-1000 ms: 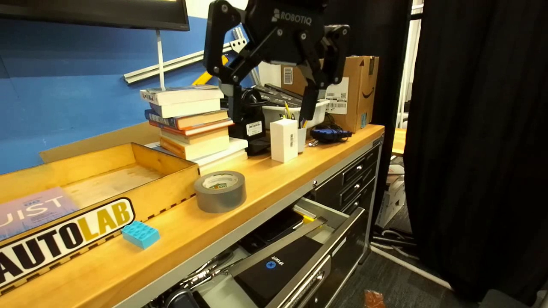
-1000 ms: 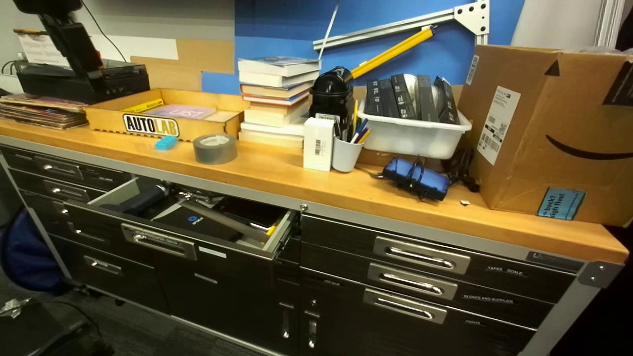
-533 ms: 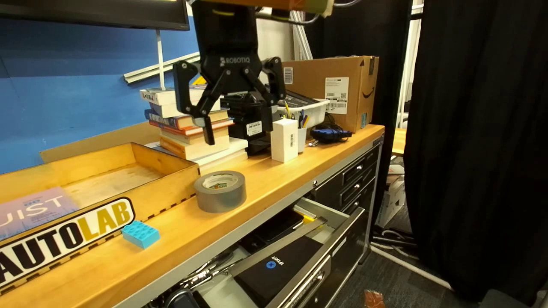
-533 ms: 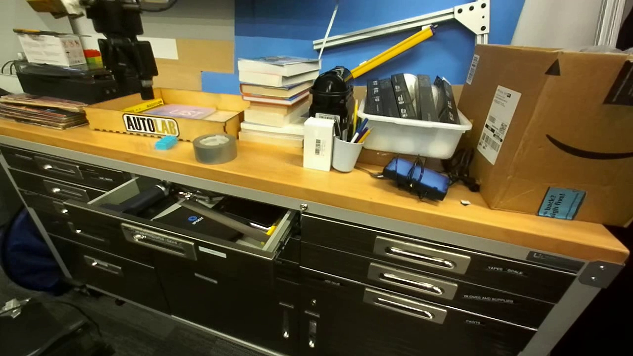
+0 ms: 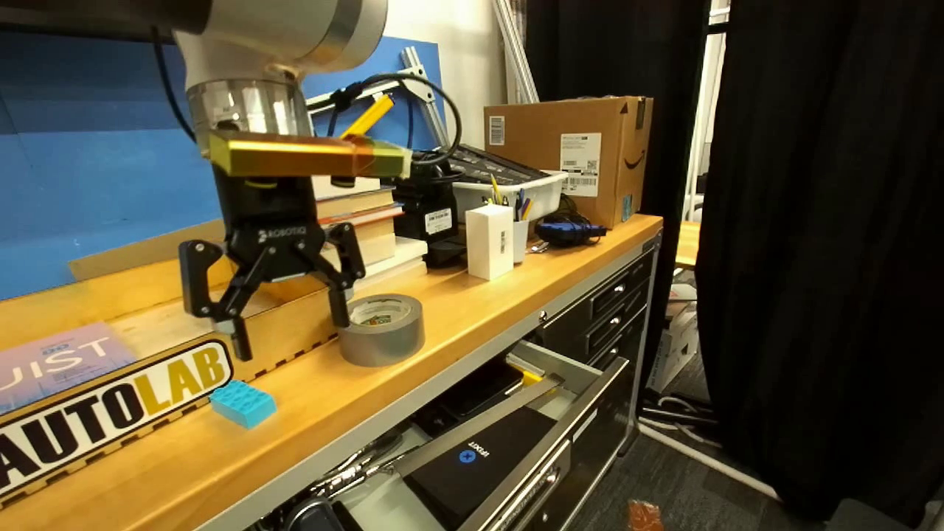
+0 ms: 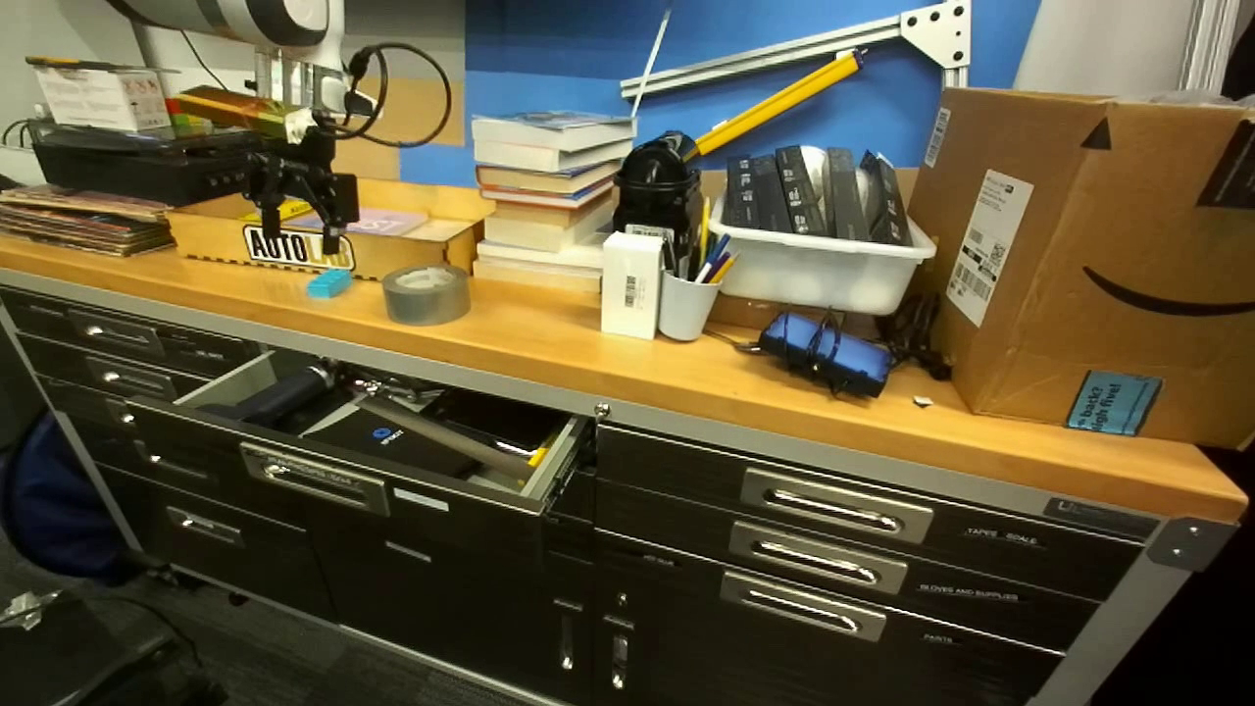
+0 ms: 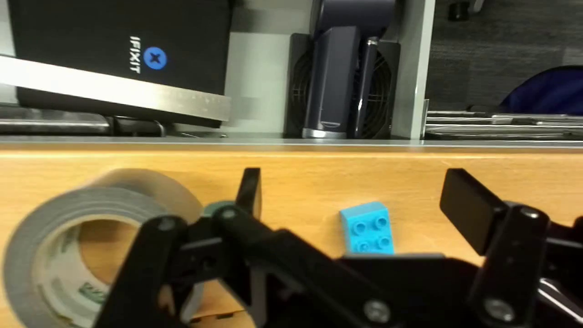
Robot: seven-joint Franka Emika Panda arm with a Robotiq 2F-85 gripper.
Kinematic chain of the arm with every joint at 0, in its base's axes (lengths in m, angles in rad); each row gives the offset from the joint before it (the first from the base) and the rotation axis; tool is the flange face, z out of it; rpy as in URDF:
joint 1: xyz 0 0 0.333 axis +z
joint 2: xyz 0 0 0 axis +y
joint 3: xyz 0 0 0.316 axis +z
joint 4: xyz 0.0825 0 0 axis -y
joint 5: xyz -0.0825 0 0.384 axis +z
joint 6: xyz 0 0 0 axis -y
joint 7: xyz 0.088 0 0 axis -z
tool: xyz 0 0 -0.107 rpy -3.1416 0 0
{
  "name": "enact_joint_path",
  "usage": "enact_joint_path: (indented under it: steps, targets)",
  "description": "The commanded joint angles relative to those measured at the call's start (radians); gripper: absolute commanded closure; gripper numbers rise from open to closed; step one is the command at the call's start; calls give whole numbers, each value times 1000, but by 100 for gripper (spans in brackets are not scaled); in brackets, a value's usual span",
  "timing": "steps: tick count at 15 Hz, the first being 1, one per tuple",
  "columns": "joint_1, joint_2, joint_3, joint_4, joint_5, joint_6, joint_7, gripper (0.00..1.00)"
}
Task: Put the blue object in the open drawer then close the drawer
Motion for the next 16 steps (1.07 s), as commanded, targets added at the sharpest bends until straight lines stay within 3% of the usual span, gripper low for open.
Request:
enact_joint_path:
  steps: [1,8,14,15,16]
  targets:
    - [106,132,-50,153,-40,-4,-8,0]
    - [238,204,-148,185,-196,179,128,0]
    - [239,238,-157,189,-175,168,118,0]
    - [243,237,-164,181,-184,185,131,19]
    - [241,240,-166,182,-182,186,129,26]
